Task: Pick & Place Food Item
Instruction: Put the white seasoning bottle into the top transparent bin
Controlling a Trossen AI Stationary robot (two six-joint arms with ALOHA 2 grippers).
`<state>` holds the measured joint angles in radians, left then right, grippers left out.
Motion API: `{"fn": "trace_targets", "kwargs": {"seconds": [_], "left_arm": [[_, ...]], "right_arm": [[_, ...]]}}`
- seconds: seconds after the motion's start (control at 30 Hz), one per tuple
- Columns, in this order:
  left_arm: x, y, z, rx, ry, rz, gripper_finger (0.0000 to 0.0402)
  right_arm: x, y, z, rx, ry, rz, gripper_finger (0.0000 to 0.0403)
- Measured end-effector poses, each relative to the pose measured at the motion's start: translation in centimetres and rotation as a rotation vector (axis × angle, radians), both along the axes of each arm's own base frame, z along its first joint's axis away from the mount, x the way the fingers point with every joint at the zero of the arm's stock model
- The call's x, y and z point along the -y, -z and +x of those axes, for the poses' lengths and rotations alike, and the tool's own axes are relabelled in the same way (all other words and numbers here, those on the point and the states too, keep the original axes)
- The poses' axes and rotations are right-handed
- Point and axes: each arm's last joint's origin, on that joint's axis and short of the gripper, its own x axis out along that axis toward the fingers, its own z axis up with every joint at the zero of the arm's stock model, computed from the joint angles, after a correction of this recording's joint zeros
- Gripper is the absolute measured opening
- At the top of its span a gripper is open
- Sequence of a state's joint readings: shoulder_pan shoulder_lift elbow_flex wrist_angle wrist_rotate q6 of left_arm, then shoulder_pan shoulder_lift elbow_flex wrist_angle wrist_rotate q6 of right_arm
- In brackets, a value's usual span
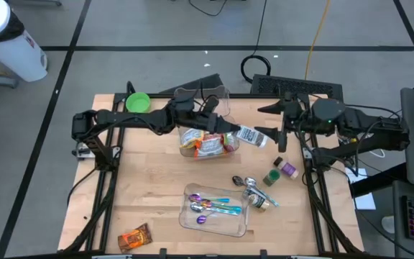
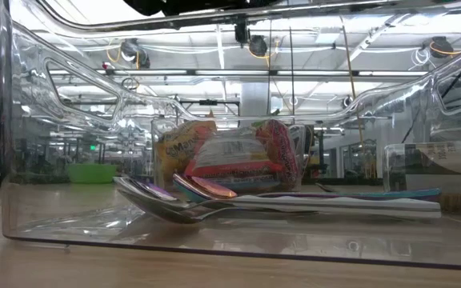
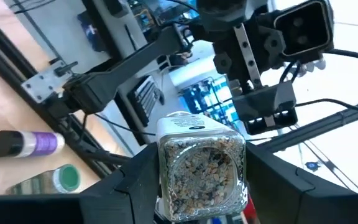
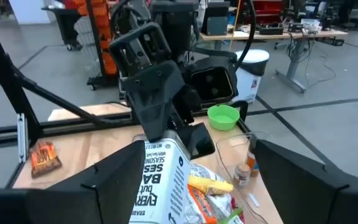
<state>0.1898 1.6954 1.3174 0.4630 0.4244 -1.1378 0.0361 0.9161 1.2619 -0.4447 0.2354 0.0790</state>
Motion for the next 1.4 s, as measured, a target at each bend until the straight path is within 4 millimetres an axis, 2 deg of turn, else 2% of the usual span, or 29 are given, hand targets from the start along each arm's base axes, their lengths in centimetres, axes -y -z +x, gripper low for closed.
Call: {"fn": "trace_targets", "kwargs": {"seconds": [0.2,0.47,0.6,1.0,1.4], "left_arm": [[-0.7,-1.2,-0.9,0.039,-0.012,0.008,0.0206],[-1.7,-2.6,-2.2,0.07,-0.026,0.021,0.0205],[-1.9,-2.7,-2.3,0.075,-0.025,0.023,0.0205],[-2.2,-2.7,-2.4,0.071,0.001,0.016,0.0205],[-2.2,-2.7,-2.4,0.068,0.001,0.005,0.0205]], "right_arm": [[-1.5,1.2,1.0,0.064,-0.044,-0.049,0.0294],[-3.3,3.2,1.8,0.146,0.068,-0.166,0.0293],[-3.5,4.1,2.0,0.16,0.123,-0.197,0.0293],[-3.6,5.2,2.7,0.183,0.18,-0.22,0.0291],[-3.7,5.4,3.1,0.173,0.176,-0.211,0.0229]]}}
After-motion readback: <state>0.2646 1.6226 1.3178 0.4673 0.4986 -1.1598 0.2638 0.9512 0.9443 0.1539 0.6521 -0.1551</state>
